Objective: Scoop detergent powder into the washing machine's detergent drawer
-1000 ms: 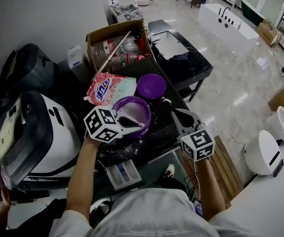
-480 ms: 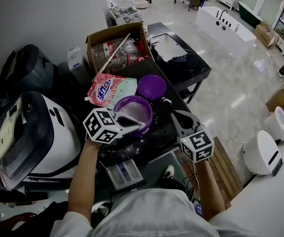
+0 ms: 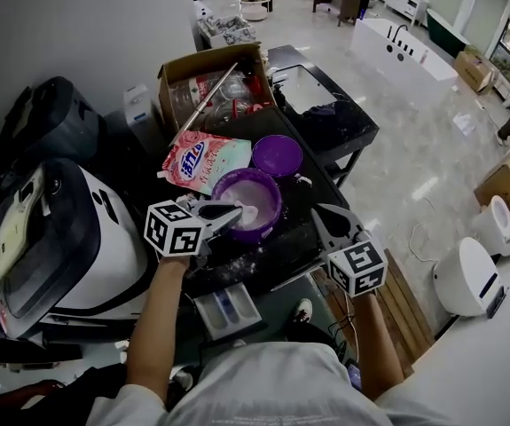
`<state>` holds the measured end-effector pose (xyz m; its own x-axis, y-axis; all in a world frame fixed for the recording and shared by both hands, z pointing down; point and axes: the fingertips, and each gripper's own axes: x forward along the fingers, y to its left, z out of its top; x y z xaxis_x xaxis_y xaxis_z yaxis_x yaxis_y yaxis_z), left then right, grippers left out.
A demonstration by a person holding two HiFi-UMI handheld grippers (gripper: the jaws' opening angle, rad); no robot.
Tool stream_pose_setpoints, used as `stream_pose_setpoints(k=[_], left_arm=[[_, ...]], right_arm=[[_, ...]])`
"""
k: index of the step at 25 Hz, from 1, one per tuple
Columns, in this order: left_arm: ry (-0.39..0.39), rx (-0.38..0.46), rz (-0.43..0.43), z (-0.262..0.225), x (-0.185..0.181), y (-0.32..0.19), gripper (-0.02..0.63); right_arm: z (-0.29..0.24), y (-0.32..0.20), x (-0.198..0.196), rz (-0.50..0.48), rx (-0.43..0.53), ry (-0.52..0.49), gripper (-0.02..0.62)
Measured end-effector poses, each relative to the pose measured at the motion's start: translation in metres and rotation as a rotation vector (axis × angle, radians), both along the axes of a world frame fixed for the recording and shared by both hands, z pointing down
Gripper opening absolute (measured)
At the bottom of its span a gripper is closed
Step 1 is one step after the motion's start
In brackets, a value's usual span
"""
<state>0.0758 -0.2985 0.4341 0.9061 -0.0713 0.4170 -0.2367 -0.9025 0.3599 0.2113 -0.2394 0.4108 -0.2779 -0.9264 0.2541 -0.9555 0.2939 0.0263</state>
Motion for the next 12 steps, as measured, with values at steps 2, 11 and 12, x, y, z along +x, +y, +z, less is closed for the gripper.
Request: stream_pose_setpoints(k=[2,11,12], left_arm=[[0.065,-0.037,-0.072,-0.002,-0.01,-0.009,0.014],[0.311,-0.066,-0.254,-0.027,-0.048,-0.02,0.014],[0.337,-0.066,-0.259,-0.031,-0.052,-0.019,0.014]], right_arm=[[0.0,0.002,-0.006,0.001,0.0,0.003,0.005],[-0.008,0.014,-0.033,0.022,0.033,0.03,0.005],[-0.009,0.016,-0.038,0.022,0.036,0.034,0.005]])
